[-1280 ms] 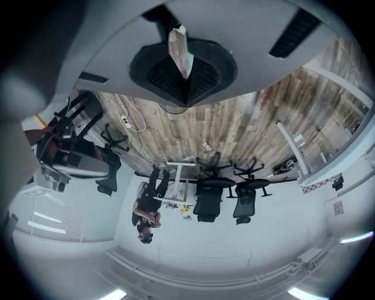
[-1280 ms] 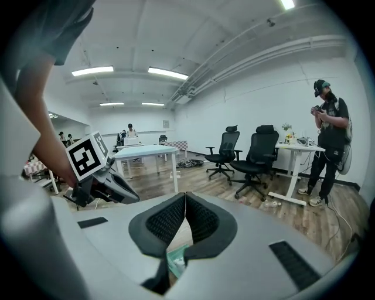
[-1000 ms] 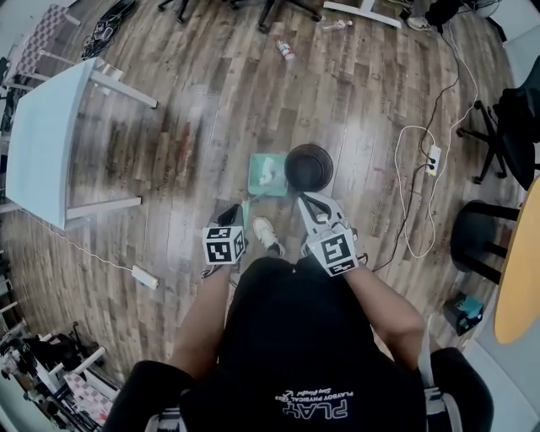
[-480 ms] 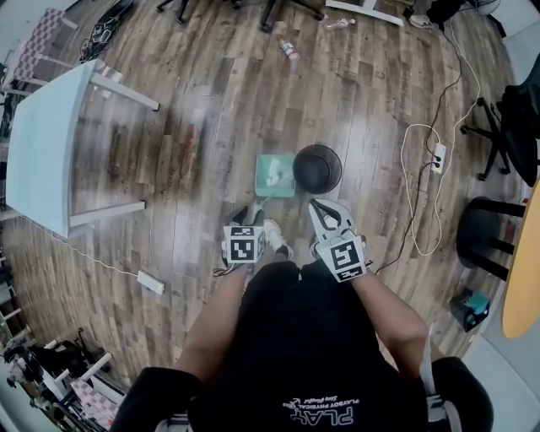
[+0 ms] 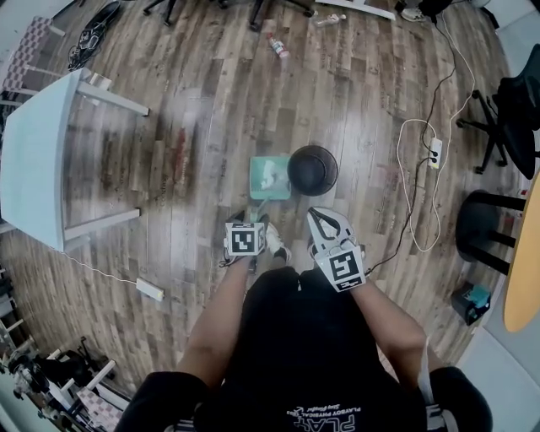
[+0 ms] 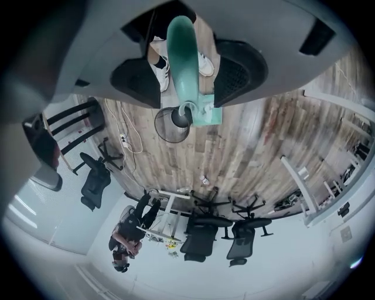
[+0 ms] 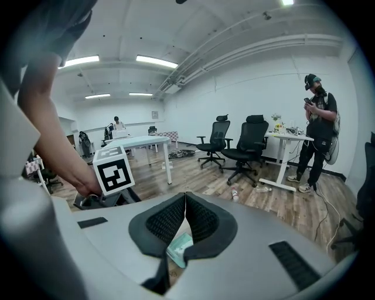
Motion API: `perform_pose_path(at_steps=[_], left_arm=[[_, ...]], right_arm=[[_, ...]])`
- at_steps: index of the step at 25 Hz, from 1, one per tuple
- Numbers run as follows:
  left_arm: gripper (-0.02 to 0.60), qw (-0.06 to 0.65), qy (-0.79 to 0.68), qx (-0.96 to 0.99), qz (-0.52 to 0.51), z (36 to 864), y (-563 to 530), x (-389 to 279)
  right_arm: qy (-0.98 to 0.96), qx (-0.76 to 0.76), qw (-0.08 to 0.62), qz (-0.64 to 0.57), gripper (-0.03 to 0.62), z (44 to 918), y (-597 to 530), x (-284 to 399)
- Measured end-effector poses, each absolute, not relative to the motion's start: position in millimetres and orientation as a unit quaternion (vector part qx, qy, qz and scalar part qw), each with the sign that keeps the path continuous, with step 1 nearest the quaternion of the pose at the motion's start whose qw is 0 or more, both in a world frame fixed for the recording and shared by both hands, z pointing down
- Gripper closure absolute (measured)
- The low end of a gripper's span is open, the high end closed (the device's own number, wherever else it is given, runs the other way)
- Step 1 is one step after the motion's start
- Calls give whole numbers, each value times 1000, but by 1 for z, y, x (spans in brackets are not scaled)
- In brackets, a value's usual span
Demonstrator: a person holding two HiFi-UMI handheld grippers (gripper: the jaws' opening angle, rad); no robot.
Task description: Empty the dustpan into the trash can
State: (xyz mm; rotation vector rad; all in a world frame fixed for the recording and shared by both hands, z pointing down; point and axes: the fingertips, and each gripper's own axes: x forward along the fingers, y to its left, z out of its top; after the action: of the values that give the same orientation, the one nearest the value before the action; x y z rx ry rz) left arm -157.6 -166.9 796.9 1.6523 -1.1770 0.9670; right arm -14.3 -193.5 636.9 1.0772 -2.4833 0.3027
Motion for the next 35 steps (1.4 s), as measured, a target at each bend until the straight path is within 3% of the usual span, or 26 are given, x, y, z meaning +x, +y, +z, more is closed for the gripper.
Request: perform_pose_path(at_steps=[13, 35], left_arm=[[295, 466, -485, 616, 410, 837, -166, -159], [440, 450, -484, 616, 430, 857, -175, -151]], right_arm=[[-866, 431, 218, 125, 569, 650, -204, 35], [-856, 449, 208, 149, 569, 660, -194, 62]])
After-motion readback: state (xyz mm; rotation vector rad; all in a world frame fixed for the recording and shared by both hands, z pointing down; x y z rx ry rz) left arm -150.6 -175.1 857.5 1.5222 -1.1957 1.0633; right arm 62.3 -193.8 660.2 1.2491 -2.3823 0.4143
